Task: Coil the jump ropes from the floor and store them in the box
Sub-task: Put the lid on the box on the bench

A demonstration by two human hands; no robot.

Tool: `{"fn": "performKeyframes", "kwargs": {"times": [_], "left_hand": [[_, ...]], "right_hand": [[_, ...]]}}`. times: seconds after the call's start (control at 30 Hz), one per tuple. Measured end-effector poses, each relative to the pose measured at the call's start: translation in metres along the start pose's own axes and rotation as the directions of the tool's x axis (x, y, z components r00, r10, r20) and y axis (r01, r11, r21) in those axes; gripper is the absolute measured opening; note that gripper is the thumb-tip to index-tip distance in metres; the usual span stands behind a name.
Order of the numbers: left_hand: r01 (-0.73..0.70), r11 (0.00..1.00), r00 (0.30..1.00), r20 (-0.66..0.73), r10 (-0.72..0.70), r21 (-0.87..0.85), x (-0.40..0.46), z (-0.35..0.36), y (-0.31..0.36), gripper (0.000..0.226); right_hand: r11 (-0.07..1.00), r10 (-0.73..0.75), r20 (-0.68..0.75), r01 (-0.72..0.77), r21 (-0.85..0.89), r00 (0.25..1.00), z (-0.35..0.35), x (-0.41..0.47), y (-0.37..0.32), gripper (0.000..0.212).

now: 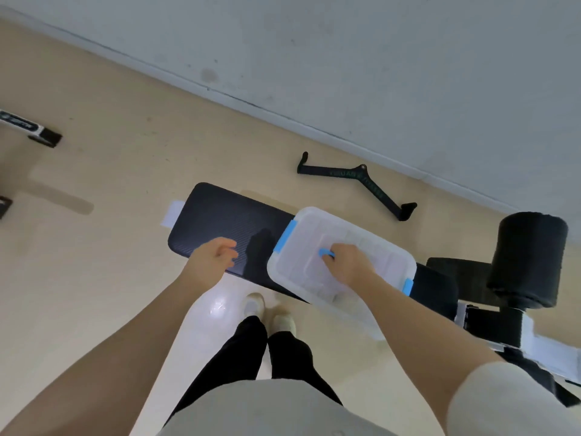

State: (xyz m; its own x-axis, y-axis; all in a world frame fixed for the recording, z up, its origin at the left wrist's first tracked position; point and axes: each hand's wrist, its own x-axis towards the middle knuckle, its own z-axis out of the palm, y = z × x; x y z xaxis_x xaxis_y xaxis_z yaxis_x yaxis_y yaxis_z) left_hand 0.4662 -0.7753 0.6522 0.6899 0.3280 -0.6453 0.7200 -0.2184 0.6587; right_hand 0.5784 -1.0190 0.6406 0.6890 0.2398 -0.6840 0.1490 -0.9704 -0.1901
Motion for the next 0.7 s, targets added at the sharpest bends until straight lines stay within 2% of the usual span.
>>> {"fn": "performKeyframes", "kwargs": {"times": [0.17,0.33,0.5,0.7], "left_hand": [[-0.115,0.982,0.989,-0.112,0.098,-0.153,-0.028,-0.056,0.004,0.019],[-0.156,0.97,0.969,-0.218,0.114,-0.185,-0.02,-0.147,-0.018,0.019],[-0.223,0.964,0.949,-0.258,0.181,-0.144,0.023,-0.274,-0.05,0.02],[-0.215,0.976,0.95,-0.238,0.202,-0.032,0.074,-0.422,-0.07,0.023]], "right_hand": [[0.994,-0.082,0.045,0.085,-0.073,0.996,-0.007,-0.006,-0.063,0.035],[0.965,-0.158,0.061,0.167,-0.201,0.986,-0.011,0.008,-0.163,0.04],[0.969,-0.144,0.007,0.143,-0.204,0.989,0.001,0.037,-0.276,0.029],[0.989,-0.093,-0.086,0.082,-0.123,0.992,0.001,0.063,-0.421,0.024]]}}
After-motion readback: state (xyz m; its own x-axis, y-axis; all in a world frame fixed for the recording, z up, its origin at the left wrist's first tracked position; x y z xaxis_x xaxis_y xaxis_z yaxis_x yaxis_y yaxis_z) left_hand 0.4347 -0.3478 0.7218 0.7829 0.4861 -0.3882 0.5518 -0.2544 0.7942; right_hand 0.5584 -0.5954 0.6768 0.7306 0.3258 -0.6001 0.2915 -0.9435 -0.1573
